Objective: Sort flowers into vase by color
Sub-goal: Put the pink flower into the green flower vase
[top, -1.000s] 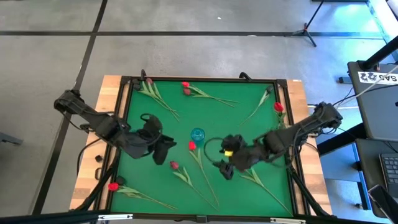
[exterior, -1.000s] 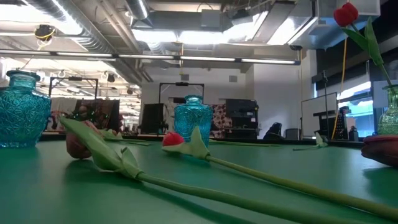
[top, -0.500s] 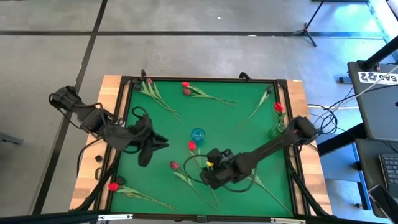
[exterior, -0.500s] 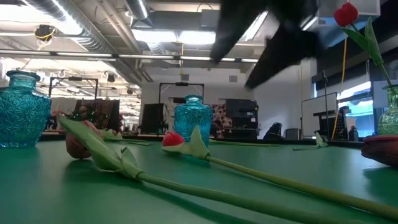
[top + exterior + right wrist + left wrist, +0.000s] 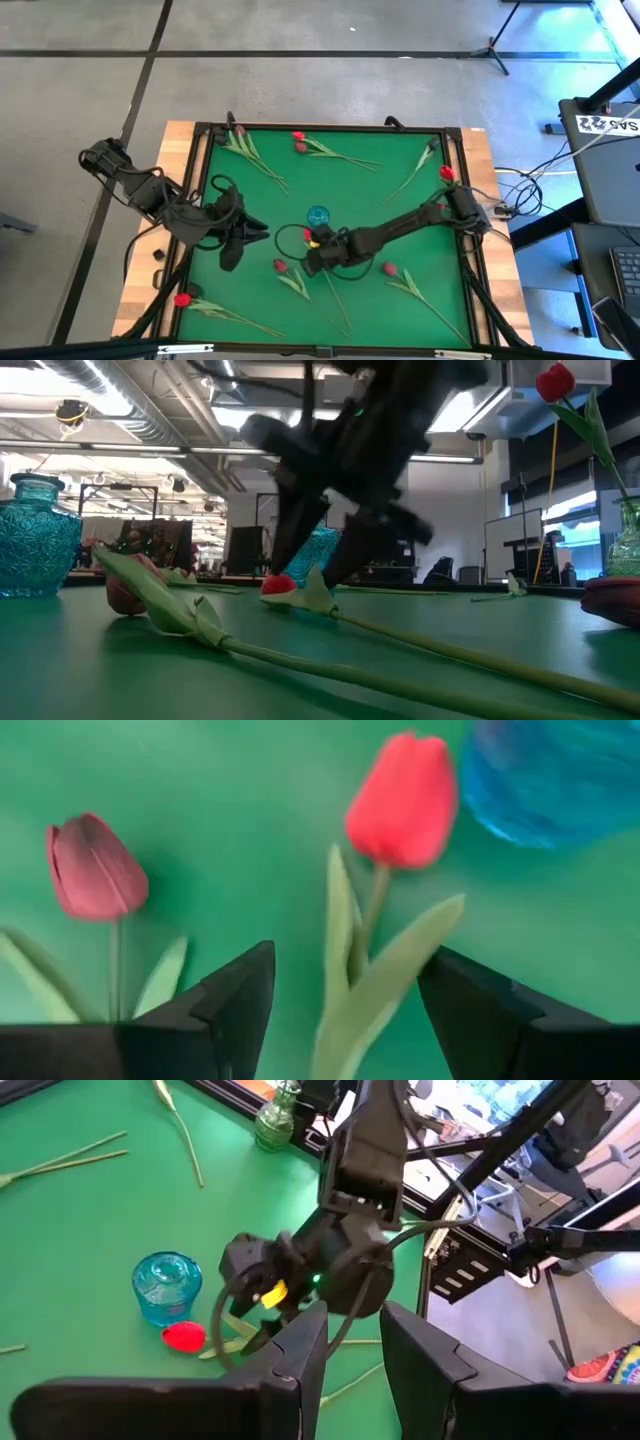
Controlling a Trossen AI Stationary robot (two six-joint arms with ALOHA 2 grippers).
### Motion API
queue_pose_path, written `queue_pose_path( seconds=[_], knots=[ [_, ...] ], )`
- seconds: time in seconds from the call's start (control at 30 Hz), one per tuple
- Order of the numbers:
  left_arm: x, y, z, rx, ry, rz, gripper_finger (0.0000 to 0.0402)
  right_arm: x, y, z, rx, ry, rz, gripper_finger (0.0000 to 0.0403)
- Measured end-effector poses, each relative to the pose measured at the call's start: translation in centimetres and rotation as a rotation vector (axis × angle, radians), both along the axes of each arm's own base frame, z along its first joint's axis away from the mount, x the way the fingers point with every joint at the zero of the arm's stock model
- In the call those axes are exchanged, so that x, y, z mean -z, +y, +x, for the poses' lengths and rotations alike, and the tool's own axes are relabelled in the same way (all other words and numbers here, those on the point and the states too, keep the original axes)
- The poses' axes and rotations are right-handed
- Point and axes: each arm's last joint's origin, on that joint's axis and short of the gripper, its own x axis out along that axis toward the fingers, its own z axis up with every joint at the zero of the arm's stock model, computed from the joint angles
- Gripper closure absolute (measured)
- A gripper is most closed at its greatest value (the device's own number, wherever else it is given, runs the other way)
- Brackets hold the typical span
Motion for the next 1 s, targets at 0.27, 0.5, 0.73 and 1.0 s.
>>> queue_pose_path(
  seconds=[0.27, 0.5, 0.73, 1.0],
  knots=[
    [0.0, 0.0, 0.0, -0.005, 0.001, 0.001, 0.0308, 2.2, -0.6, 0.7, -0.022, 0.034, -0.03, 0.0196],
    [-0.6, 0.6, -0.8, -0.013, -0.03, -0.02, 0.0308, 2.4, -0.7, 0.6, -0.051, 0.053, -0.062, 0.0275],
    [-2.0, 1.9, -2.7, -0.026, -0.098, -0.046, 0.0308, 2.4, -0.9, 0.7, -0.134, 0.066, -0.049, 0.0383],
    [-2.6, 2.3, -3.2, -0.012, -0.142, 0.011, 0.0308, -2.7, -0.5, 0.5, -0.201, -0.098, -0.003, 0.0396]
  ],
)
